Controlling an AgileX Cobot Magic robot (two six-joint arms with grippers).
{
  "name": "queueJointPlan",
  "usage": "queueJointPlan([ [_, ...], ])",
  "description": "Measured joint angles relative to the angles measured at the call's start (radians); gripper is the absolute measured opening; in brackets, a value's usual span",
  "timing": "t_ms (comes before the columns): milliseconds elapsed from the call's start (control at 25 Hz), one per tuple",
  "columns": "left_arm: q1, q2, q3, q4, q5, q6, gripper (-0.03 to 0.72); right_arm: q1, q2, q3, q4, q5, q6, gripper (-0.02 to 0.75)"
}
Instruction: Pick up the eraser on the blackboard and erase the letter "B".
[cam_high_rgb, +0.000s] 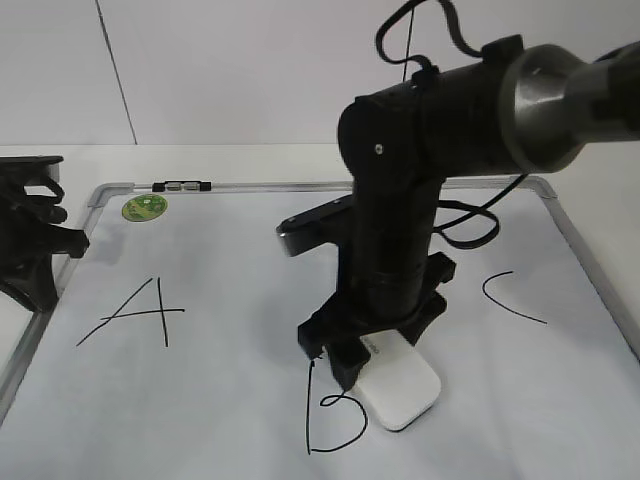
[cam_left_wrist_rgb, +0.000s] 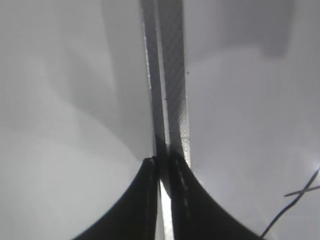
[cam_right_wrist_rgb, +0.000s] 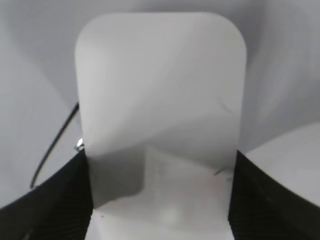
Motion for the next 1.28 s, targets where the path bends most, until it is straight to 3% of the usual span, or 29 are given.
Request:
queueJointPlan([
  [400, 0.0, 0.0, 0.0, 0.0, 0.0, 0.0, 0.026, 0.202, 0.006, 0.0, 0.083, -0.007, 0.0, 0.561],
  [680, 0.0, 0.0, 0.0, 0.0, 0.0, 0.0, 0.026, 0.215, 0.006, 0.0, 0.085, -0.007, 0.003, 0.561],
  [920, 0.0, 0.0, 0.0, 0.0, 0.0, 0.0, 0.026, 0.153, 0.008, 0.0, 0.095, -0.007, 0.026, 0.56],
  [1280, 0.0, 0.0, 0.0, 0.0, 0.0, 0.0, 0.026, -0.079, 0.008, -0.002, 0.025, -0.007, 0.068, 0.56],
])
